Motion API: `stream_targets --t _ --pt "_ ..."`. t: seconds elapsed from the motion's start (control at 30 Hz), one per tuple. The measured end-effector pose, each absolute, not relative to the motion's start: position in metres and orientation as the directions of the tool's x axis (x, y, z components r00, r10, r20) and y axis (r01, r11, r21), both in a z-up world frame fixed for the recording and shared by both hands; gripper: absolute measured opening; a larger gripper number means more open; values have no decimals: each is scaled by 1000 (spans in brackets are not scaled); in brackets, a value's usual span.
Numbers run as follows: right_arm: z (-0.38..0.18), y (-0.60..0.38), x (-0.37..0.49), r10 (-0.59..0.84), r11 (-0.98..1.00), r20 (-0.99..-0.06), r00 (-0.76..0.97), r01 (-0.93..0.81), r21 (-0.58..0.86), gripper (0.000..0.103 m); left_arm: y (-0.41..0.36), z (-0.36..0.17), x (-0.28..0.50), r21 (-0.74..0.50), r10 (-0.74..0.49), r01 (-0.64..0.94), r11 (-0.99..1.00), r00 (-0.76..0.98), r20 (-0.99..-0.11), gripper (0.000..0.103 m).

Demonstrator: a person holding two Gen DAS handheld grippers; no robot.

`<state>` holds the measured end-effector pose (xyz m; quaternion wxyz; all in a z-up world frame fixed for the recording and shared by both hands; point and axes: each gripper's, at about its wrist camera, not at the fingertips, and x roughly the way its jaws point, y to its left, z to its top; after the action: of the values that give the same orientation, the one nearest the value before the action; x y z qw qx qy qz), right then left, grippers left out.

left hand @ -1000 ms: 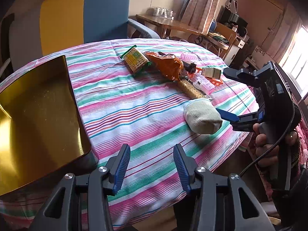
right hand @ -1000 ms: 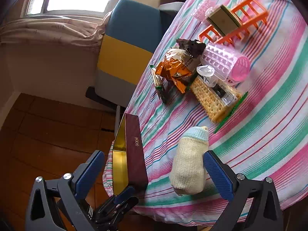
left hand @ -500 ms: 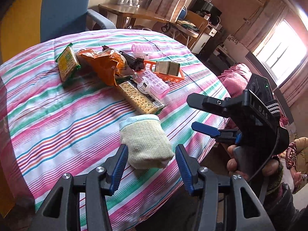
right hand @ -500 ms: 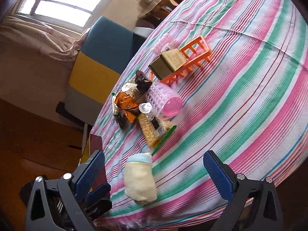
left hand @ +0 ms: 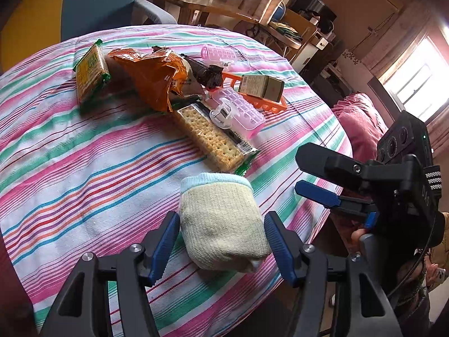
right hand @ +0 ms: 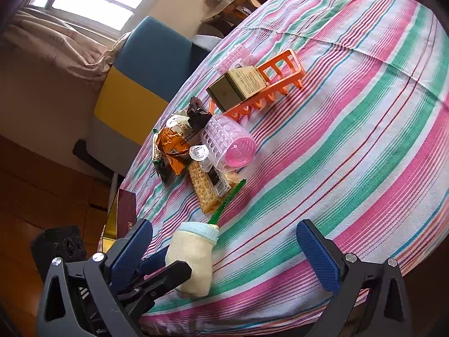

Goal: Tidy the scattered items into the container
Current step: 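Grasp the cream knitted sock with the left gripper, then lift the sock with the left gripper while the right gripper approaches the cracker packet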

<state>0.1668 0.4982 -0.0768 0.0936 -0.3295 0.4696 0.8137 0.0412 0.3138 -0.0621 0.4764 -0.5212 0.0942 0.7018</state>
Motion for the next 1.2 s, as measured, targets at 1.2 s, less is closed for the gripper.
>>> stream_targets --t 1.2 --pt "-72 470 59 -4 -915 -826 -563 -332 231 74 283 -63 45 -377 579 -786 -490 31 -815 58"
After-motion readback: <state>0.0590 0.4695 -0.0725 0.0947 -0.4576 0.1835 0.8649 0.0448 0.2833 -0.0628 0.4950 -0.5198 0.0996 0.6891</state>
